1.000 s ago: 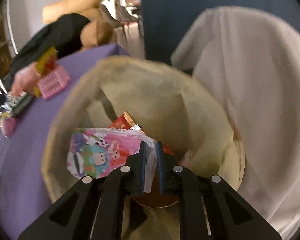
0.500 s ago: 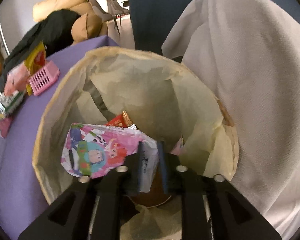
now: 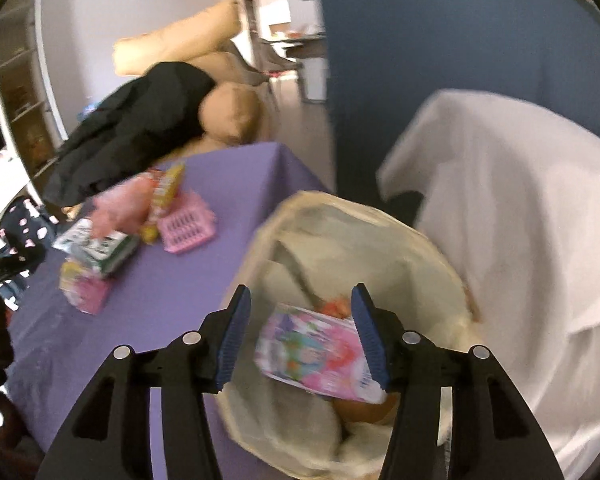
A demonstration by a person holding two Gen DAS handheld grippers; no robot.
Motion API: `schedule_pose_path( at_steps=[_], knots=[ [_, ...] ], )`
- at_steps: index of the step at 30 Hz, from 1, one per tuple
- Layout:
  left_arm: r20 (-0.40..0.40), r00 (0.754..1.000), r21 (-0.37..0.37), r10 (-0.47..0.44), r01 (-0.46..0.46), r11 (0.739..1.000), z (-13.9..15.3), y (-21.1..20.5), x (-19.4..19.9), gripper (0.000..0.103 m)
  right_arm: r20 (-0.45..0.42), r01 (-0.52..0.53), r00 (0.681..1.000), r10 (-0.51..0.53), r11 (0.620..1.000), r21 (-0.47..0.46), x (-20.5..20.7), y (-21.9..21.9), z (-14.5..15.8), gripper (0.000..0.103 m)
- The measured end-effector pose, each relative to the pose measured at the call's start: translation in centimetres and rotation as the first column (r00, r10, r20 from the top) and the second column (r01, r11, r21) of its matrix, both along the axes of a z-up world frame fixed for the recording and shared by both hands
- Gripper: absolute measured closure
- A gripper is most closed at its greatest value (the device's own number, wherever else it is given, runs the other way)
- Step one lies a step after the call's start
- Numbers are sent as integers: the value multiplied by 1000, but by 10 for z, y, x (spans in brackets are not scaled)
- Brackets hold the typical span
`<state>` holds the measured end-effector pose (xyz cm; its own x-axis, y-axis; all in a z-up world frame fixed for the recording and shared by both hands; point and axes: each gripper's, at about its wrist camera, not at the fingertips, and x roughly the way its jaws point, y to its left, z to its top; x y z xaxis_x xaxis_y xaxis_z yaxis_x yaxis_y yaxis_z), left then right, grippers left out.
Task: Collect trash
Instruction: 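Move both open tools back over the table, then grasp the printed snack bag with the left tool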
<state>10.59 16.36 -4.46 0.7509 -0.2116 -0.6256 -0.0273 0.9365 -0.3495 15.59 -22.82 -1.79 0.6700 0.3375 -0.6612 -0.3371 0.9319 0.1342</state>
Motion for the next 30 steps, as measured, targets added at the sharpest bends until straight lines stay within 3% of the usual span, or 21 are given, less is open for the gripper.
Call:
schedule_pose_path(
  at_steps=[5, 8, 11, 19, 27, 30],
  knots=[
    [-11, 1000, -13, 17, -17, 1000, -8, 16, -11, 48, 7, -122, 993, 122, 992, 32, -2, 43, 4, 31],
    [-20, 1000, -33, 21, -21, 999, -13, 23, -14, 48, 30, -193, 981, 191, 979, 68, -8, 64, 6, 31],
    [-22, 1000, -56, 13, -15, 998, -17, 27, -14, 47, 19, -236, 972, 235, 971, 41, -12, 85, 5, 31],
    [-44, 999, -75, -9, 6, 997, -30, 28, -11, 47, 32, -191, 980, 194, 977, -92, -13, 106, -5, 31],
    [-50, 998, -79, -24, 20, 997, -33, 28, -7, 47, -20, -195, 981, 194, 974, -119, -9, 118, -23, 31],
    [-66, 998, -79, -7, 1, 997, -35, 32, -3, 47, -50, -199, 980, 193, 960, -195, -10, 133, -33, 31]
  ],
)
